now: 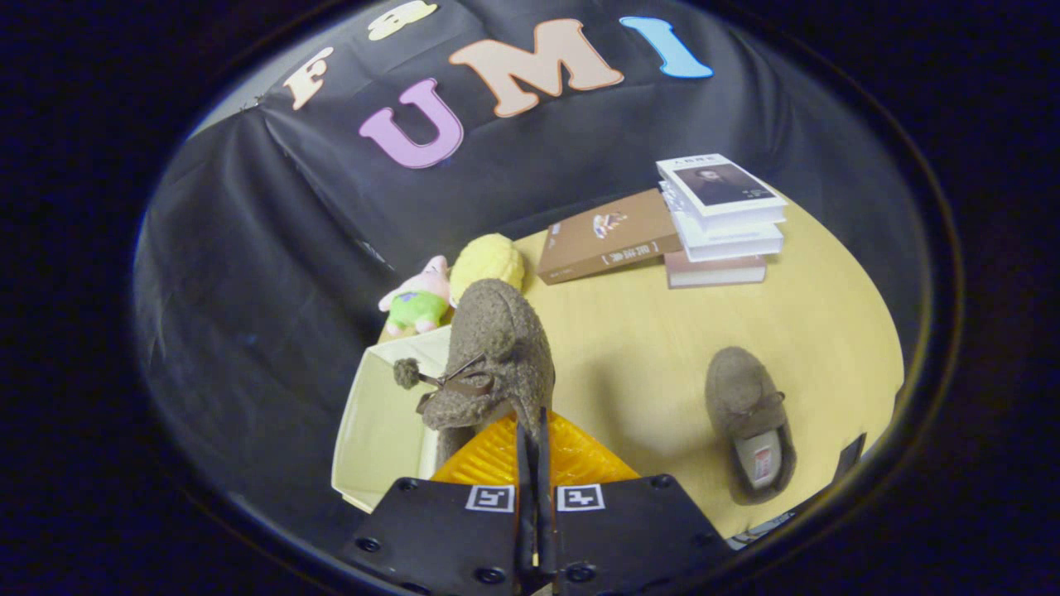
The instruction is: Open the storage box then place both shoes into the box .Put the left shoe in first, then the right shoe, with the right side of both shoes facing outward in a uniform manner.
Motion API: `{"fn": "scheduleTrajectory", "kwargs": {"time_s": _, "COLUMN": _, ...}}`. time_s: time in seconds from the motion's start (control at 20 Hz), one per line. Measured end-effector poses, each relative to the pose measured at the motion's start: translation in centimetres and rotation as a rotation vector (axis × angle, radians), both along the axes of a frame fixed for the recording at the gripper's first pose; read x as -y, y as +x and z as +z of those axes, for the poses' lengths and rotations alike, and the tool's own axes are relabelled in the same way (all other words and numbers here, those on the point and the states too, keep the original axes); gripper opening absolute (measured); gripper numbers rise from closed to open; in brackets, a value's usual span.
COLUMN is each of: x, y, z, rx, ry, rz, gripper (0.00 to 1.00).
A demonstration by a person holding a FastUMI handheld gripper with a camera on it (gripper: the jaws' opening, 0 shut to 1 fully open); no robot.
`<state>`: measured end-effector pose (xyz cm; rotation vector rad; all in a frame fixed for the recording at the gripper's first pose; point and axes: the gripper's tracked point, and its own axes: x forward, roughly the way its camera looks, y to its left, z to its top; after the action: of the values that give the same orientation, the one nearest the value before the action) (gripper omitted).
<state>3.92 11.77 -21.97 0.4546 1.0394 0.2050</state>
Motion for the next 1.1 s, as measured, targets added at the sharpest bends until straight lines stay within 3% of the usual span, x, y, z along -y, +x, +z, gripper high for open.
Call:
{"fn": "scheduleTrajectory", "kwargs": {"time_s": 0.4, "x": -8.9, "y": 0.3, "z": 1.5, "rx": 0.003, "ry": 0.046, "rz": 0.056, "gripper": 0.05}}
{"fn": "scheduleTrajectory", "kwargs": {"time_s": 0.7, "x": -14.3, "y": -1.2, "z": -0.7, "rx": -0.045, "ry": 0.033, "rz": 0.081, "gripper": 0.05}}
{"fn": "scheduleTrajectory", "kwargs": {"time_s": 1.1, "x": -18.9, "y": -2.5, "z": -5.2, "rx": -0.126, "ry": -0.004, "rz": 0.026, "gripper": 0.05}}
